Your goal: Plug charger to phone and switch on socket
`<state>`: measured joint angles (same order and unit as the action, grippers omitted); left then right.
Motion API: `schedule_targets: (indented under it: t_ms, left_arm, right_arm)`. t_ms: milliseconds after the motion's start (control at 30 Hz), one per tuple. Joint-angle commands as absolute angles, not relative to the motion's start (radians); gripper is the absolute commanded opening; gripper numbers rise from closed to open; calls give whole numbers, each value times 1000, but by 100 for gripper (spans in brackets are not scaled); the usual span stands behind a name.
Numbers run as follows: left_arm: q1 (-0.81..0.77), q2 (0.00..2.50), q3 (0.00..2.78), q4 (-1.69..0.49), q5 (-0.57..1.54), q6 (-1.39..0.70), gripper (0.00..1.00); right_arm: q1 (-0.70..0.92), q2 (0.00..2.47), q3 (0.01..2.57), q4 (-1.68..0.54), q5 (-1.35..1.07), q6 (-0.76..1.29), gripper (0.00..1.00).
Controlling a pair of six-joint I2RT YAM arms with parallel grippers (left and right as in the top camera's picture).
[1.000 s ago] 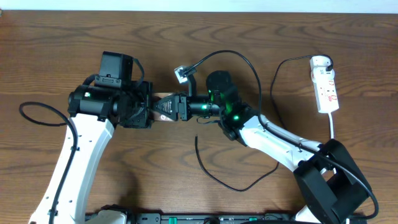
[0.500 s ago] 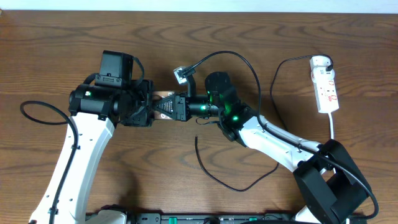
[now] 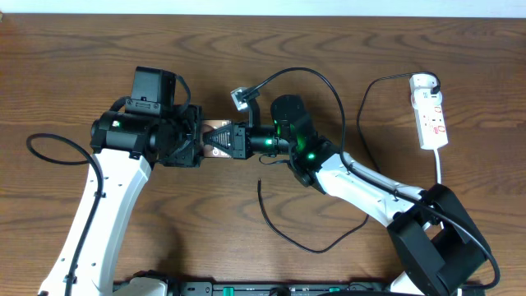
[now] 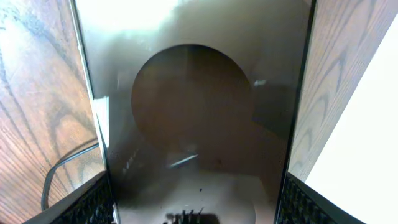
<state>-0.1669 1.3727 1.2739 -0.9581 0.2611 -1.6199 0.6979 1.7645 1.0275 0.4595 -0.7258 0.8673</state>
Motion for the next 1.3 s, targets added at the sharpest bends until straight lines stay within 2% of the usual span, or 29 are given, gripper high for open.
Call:
schedule_targets:
  t_ms: [0,67,100,200,267,300,533,733,800,933,1033,1100,1167,1267]
  left_arm:
    - [-170,1372,1279,-960,253,-1613,7]
    - [-170,1372,1279,-960,253,-1613,9]
    - [-170,1372,1279,-960,253,-1613,17]
    - [-170,1372,1279,-960,252,-1613,64]
    - [-170,1372,1279,-960,253,-1613,84]
    - [-170,1372,1279,-960,253,-1610,87]
    - [-167,1369,1279,-955,267,-1581,89]
    - [-126,1364,1279,-860,390,-1315,90]
    - [-111,1364,1279,-803,393,-1159,90]
    - [-107,1364,1279,-734,393,-1029,90]
    - [-107,1364,1267,-639,410,-982,90]
    - [-107,1365,1243,-554,445,-980,90]
    - [-107,1365,1183,-416,492,-985,90]
    - [-107,1365,1034,-151,513,-1076,90]
  right_arm:
    - [703,1761,1039,479,-757,841,2]
    - [702,1761,1039,479,-757,841,1]
    - [702,1761,1039,479,-757,841,1]
    - [701,1761,1039,479,-757,841,1]
    - [701,1761,1039,479,-757,841,1]
    - [699,1761,1039,479,-757,841,1]
    - [642,1761,1038,470,-751,820,1]
    - [521,1761,1038,298,-589,796,1]
    - [463,1761,1038,279,-566,798,1]
    - [360,1761,1038,300,-559,949,1]
    - [265,1761,1038,295,-552,1228,1]
    - [239,1761,1038,295,-560,1337,1]
    - [220,1761,1038,305,-587,1498,1]
    - [219,1761,1038,391,-655,1608,1]
